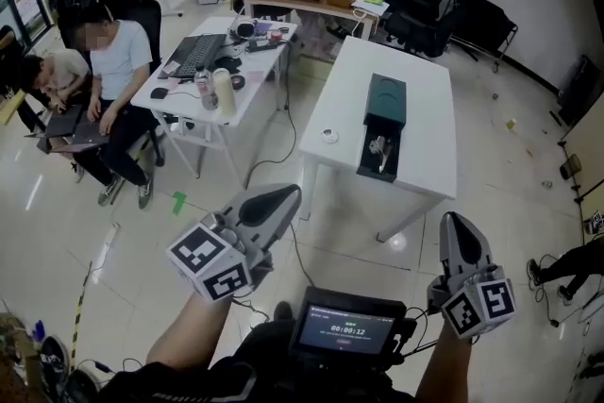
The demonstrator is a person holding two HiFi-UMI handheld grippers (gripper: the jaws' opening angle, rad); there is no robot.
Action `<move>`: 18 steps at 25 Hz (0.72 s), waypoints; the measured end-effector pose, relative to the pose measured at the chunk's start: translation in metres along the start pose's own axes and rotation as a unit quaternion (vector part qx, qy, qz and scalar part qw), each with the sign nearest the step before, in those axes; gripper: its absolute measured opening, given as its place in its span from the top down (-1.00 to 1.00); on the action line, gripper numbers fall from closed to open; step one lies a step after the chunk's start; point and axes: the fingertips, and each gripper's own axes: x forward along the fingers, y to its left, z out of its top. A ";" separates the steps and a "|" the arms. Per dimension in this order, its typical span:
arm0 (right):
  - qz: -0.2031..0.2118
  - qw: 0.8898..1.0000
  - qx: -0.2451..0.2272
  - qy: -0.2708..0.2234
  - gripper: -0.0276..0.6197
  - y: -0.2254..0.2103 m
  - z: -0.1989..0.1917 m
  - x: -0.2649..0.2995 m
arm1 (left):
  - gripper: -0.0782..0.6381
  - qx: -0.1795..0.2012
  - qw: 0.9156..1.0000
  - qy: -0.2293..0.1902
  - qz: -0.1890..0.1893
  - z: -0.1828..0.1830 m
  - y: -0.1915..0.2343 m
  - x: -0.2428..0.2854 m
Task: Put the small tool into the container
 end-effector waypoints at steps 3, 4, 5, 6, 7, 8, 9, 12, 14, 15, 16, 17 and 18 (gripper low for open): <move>0.008 1.000 0.001 -0.003 0.91 -0.033 0.003 -0.039 | 0.74 0.002 1.000 -0.001 0.011 -0.007 -0.046 0.022; 0.011 1.000 -0.001 -0.004 0.91 -0.045 0.003 -0.053 | 0.74 0.001 1.000 0.000 0.016 -0.011 -0.062 0.030; 0.014 1.000 0.000 -0.005 0.91 -0.057 0.002 -0.066 | 0.74 0.000 1.000 0.002 0.020 -0.016 -0.078 0.038; 0.017 1.000 0.005 -0.005 0.91 -0.068 0.000 -0.080 | 0.74 -0.001 1.000 0.006 0.025 -0.022 -0.095 0.044; 0.021 1.000 0.010 -0.005 0.91 -0.078 -0.003 -0.093 | 0.74 -0.001 1.000 0.010 0.029 -0.028 -0.111 0.049; 0.024 1.000 0.015 -0.004 0.91 -0.088 -0.006 -0.106 | 0.74 0.001 0.999 0.015 0.034 -0.035 -0.127 0.053; 0.028 0.999 0.018 -0.005 0.91 -0.096 -0.010 -0.119 | 0.74 0.004 0.999 0.020 0.039 -0.041 -0.141 0.056; 0.046 0.999 0.020 -0.004 0.91 -0.108 -0.021 -0.146 | 0.74 0.011 0.998 0.032 0.059 -0.056 -0.171 0.060; 0.053 0.998 0.027 0.004 0.91 -0.113 -0.030 -0.155 | 0.74 0.012 0.997 0.034 0.065 -0.062 -0.184 0.061; 0.054 0.998 0.032 0.007 0.91 -0.113 -0.034 -0.158 | 0.74 0.016 0.997 0.036 0.064 -0.063 -0.190 0.059; 0.054 0.998 0.036 0.007 0.91 -0.111 -0.035 -0.161 | 0.74 0.022 0.997 0.038 0.061 -0.063 -0.195 0.057; 0.053 0.998 0.037 0.005 0.91 -0.108 -0.034 -0.165 | 0.74 0.029 0.997 0.038 0.057 -0.062 -0.199 0.053; 0.054 0.998 0.033 -0.001 0.91 -0.102 -0.031 -0.168 | 0.74 0.034 0.997 0.038 0.052 -0.062 -0.201 0.048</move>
